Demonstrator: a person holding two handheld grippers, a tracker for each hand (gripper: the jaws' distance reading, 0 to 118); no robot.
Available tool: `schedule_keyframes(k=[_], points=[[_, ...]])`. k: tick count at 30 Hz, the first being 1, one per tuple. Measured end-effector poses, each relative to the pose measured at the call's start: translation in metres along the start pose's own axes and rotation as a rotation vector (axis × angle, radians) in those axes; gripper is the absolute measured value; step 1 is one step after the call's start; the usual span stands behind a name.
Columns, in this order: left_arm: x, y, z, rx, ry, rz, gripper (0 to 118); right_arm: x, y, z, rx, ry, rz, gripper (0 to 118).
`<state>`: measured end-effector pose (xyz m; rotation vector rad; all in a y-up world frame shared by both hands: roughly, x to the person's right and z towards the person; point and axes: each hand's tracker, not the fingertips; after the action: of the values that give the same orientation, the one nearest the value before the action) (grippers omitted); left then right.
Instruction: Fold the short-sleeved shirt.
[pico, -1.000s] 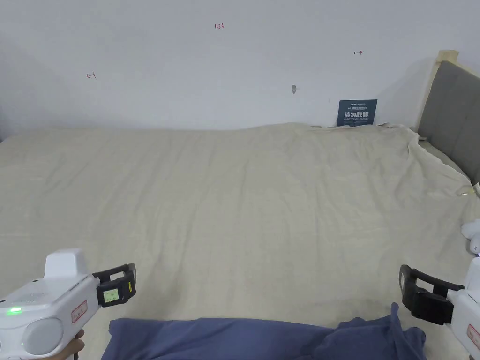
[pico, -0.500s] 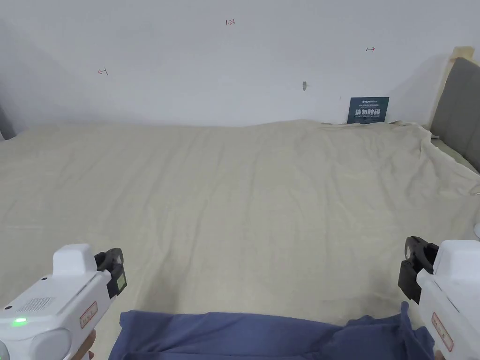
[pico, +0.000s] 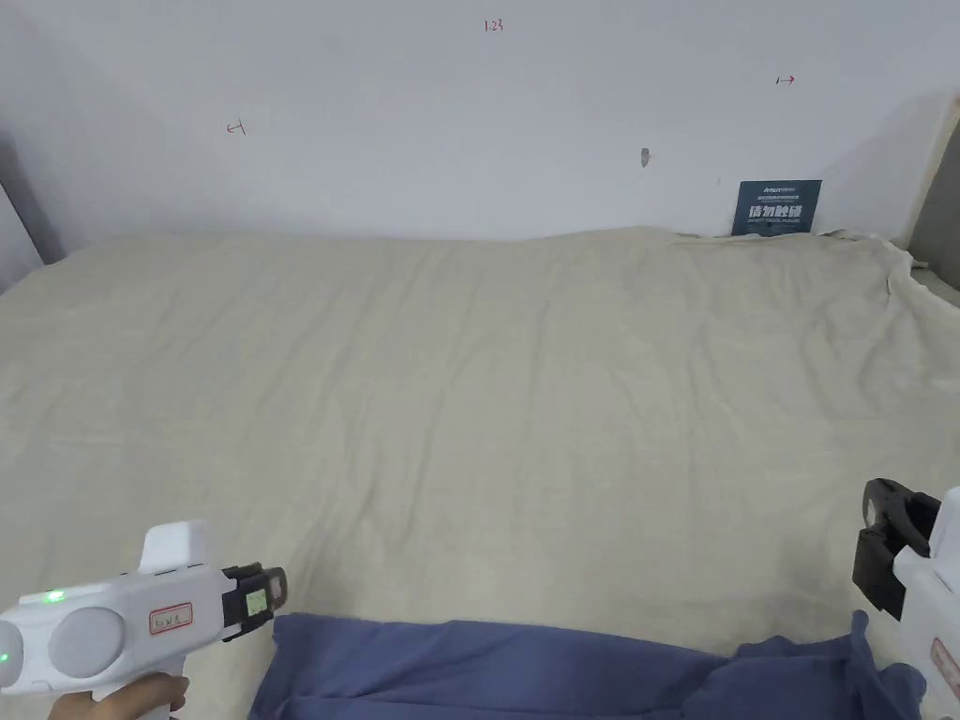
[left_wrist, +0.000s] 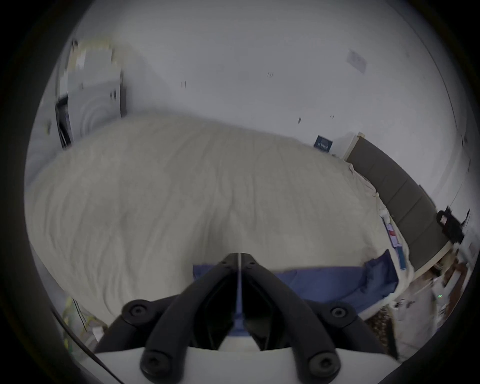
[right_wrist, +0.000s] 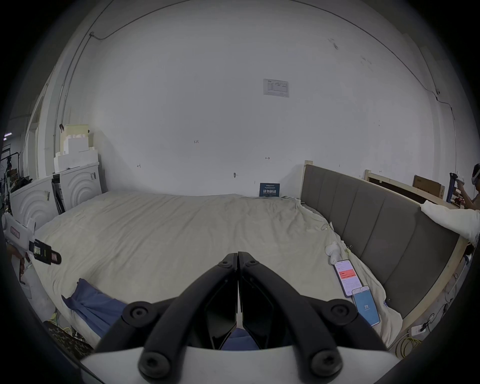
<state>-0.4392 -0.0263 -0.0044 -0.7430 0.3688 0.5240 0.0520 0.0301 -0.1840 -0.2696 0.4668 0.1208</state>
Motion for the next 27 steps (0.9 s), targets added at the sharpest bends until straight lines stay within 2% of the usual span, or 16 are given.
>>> schedule_keyframes(k=[1, 2, 3, 5, 6, 11, 12, 15, 17, 19, 21, 22, 27], points=[[-0.004, 0.0, -0.005, -0.029, -0.003, -0.002, 51, -0.002, 0.001, 0.0, -0.004, 0.0, 0.003, 0], [-0.008, -0.002, -0.013, -0.062, 0.015, -0.015, 51, -0.002, 0.0, -0.001, -0.008, -0.004, 0.008, 0], [-0.013, -0.003, -0.021, -0.093, 0.04, -0.027, 73, -0.001, 0.0, -0.002, -0.012, -0.008, 0.012, 0], [-0.019, -0.006, -0.034, -0.13, 0.058, -0.044, 102, -0.004, 0.002, 0.0, -0.022, -0.014, 0.014, 0], [-0.023, -0.007, -0.04, -0.143, 0.048, -0.043, 107, -0.004, 0.001, -0.001, -0.028, -0.018, 0.011, 0], [-0.046, -0.009, -0.078, -0.255, 0.048, -0.018, 105, -0.003, -0.004, -0.005, -0.054, -0.029, 0.007, 0], [-0.051, -0.01, -0.084, -0.263, 0.043, -0.015, 97, -0.004, -0.005, -0.006, -0.06, -0.031, 0.008, 0], [-0.06, -0.013, -0.098, -0.283, 0.035, -0.01, 65, -0.002, -0.008, -0.007, -0.075, -0.038, 0.003, 0], [-0.06, -0.016, -0.106, -0.321, 0.036, -0.016, 62, 0.001, -0.011, -0.007, -0.083, -0.043, -0.004, 0], [-0.054, -0.024, -0.11, -0.346, 0.024, -0.03, 49, 0.002, -0.014, -0.008, -0.094, -0.049, -0.006, 0], [-0.048, -0.028, -0.113, -0.337, 0.078, -0.093, 42, 0.005, -0.016, -0.009, -0.105, -0.055, -0.005, 0], [-0.051, -0.027, -0.116, -0.339, 0.061, -0.086, 39, 0.005, -0.016, -0.009, -0.109, -0.058, -0.002, 0], [-0.054, -0.028, -0.115, -0.322, 0.054, -0.088, 7, 0.005, -0.015, -0.01, -0.118, -0.061, -0.011, 0]])
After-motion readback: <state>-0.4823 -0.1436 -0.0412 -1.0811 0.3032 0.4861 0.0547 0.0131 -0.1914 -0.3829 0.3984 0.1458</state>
